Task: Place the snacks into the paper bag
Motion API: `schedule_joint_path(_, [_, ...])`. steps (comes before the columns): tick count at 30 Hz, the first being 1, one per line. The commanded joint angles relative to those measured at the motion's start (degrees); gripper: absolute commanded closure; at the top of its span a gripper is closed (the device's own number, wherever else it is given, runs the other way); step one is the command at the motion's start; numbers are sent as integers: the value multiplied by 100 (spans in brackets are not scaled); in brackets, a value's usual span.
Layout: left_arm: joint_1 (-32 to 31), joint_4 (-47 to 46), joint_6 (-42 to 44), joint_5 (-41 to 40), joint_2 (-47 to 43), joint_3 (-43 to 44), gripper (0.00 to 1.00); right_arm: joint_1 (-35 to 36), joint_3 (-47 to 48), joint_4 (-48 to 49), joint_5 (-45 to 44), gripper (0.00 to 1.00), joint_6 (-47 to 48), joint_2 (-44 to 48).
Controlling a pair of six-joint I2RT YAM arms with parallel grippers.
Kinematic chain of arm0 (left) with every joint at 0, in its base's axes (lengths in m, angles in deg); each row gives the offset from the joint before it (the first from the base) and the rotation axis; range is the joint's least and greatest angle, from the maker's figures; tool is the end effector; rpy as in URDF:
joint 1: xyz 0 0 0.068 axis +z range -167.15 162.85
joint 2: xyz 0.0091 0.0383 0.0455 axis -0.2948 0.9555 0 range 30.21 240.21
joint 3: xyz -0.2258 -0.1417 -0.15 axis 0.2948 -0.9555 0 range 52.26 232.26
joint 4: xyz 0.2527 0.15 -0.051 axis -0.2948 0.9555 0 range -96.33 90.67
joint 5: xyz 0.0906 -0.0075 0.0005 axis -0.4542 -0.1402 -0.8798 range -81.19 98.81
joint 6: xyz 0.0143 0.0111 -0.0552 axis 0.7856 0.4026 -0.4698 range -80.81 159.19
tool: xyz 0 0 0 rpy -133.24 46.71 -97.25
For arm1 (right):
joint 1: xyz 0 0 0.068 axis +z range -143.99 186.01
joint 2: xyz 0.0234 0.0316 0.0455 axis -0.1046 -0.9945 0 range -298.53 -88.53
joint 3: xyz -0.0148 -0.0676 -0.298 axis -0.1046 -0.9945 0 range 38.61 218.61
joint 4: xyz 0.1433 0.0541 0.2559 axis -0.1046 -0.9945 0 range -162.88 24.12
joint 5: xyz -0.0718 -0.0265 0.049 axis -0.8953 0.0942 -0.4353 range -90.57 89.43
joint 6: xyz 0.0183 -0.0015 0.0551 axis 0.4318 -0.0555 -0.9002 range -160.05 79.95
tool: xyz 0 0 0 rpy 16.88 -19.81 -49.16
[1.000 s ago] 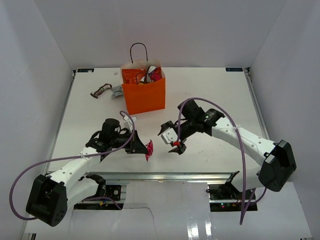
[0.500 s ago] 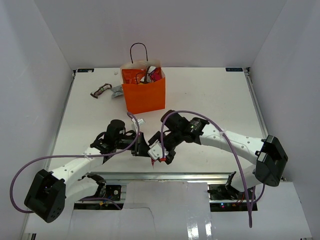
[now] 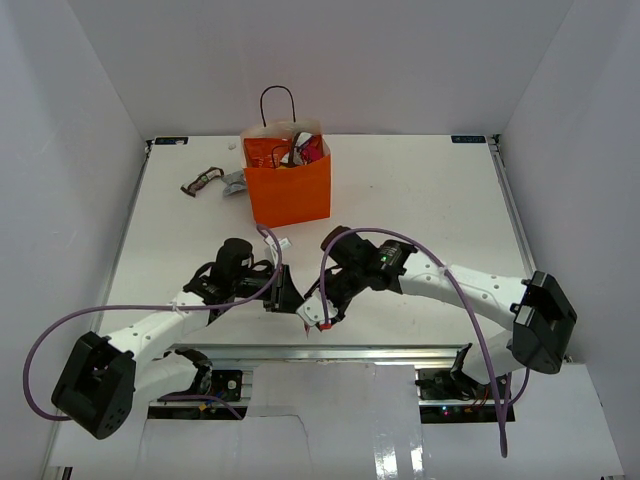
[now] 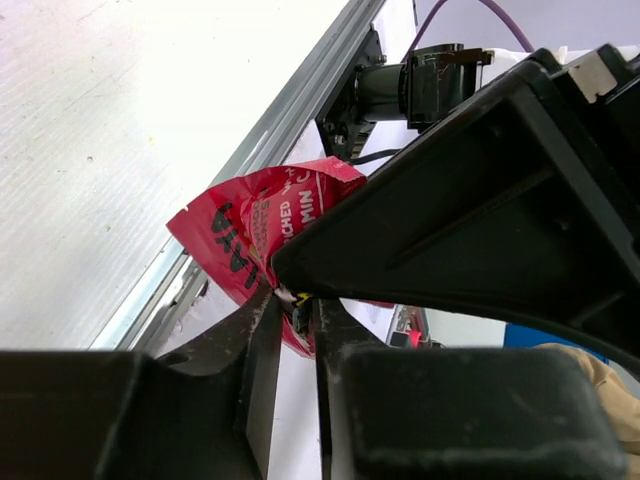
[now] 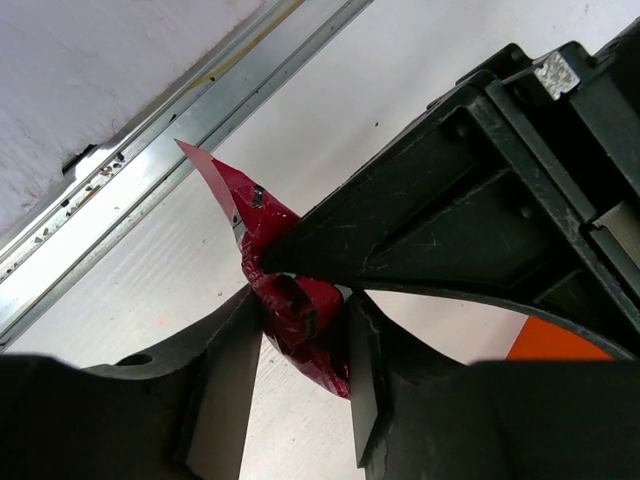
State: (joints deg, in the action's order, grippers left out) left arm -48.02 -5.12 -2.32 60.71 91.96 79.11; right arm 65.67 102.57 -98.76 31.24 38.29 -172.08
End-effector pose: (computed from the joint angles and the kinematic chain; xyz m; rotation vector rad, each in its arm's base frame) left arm 0.1777 -0.1444 0.2040 0.3642 2.4157 -1.6432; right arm 0.1531 0.3051 0.2843 -2.2869 0.6326 0.5338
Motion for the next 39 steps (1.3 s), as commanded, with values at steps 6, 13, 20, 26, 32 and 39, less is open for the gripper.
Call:
schedule_joint_path(6, [-6,686,556,14,-181,733,55,28,-244,-87,-219,80,-197,233])
schedule_joint_path(13, [195,2048,1285,-434,-498,1532,47,-182,-525,-87,-53,92,-522,567])
schedule_joint_path(20, [468,3227,1858,-2129,-1086,2253,29,-1025,-236,-262,413,92,-1022,989])
schedule_joint_path(26, [477,3438,1331,-4353,-1895,2298,8,-2475,1660,831,801,92,-4000,569])
schedule_joint_path(32, [477,3403,839,-5102,-2484,2105,5,-3259,3332,2241,-576,92,-6584,-73])
schedule_joint_path(39, [477,3421,628,-5313,-2607,1956,5,-3118,3921,3648,-1978,92,-7755,-995])
